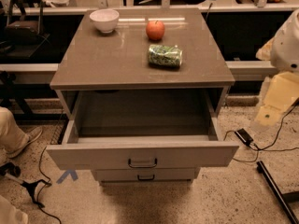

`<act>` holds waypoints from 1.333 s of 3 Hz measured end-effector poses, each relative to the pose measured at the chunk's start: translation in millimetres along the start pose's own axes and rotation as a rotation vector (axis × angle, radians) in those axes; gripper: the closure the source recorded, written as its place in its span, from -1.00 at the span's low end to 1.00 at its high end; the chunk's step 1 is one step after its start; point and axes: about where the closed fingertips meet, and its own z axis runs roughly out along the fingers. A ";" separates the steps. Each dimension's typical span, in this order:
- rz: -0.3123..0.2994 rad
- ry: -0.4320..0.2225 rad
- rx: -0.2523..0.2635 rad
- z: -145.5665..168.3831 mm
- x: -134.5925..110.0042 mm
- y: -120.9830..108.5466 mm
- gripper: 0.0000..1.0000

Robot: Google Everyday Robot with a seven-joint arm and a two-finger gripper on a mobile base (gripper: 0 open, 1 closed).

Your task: Close top drawer

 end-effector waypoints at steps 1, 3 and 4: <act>0.191 0.002 -0.158 53.0 18.6 22.4 -1.00; 0.469 0.022 -0.383 131.9 34.9 72.9 -1.00; 0.526 0.032 -0.456 159.5 29.6 91.3 -1.00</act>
Offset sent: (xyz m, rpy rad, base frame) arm -0.0564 0.0167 -0.1732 0.2558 0.5342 -0.4405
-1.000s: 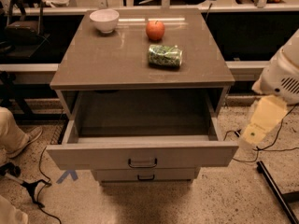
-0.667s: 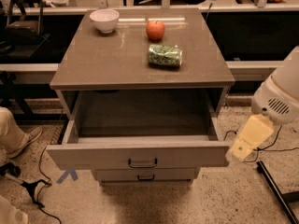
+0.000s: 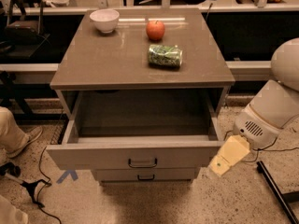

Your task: Close top drawer

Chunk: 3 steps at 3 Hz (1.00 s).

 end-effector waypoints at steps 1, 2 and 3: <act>0.038 0.031 -0.067 44.3 -4.9 5.4 -1.00; 0.055 0.048 -0.095 66.7 -7.0 5.3 -1.00; 0.073 0.070 -0.105 99.4 -8.8 -3.4 -0.60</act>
Offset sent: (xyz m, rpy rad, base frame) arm -0.0103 0.0438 -0.0833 0.0426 0.1615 -0.0286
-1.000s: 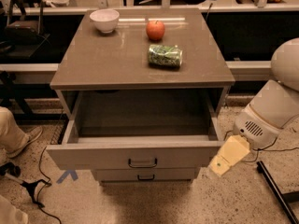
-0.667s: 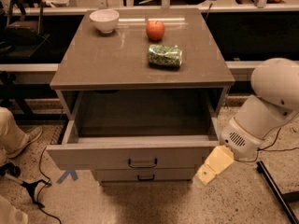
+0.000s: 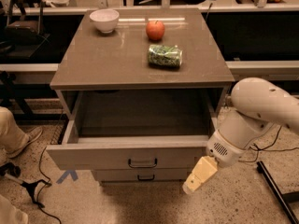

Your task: Close top drawer

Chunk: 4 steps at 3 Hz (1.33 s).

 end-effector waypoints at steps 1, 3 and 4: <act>0.019 0.042 0.010 26.3 0.6 -15.5 -0.17; 0.020 0.050 0.012 30.0 1.3 -16.7 0.77; 0.070 -0.003 0.075 33.1 -7.7 -45.2 1.00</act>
Offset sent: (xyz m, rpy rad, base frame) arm 0.0010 -0.0001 -0.0305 -0.0366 0.0296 0.0029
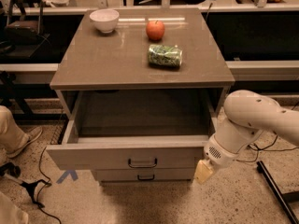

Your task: Close top drawer

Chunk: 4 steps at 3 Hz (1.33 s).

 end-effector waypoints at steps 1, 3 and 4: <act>0.056 -0.119 0.099 4.0 -33.6 -52.1 1.00; 0.084 -0.173 0.179 -4.0 -64.6 -78.2 1.00; 0.114 -0.229 0.227 -12.3 -89.5 -98.6 1.00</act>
Offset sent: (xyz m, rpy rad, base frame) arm 0.1648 -0.0361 -0.0446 -0.0530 -0.3805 -0.2976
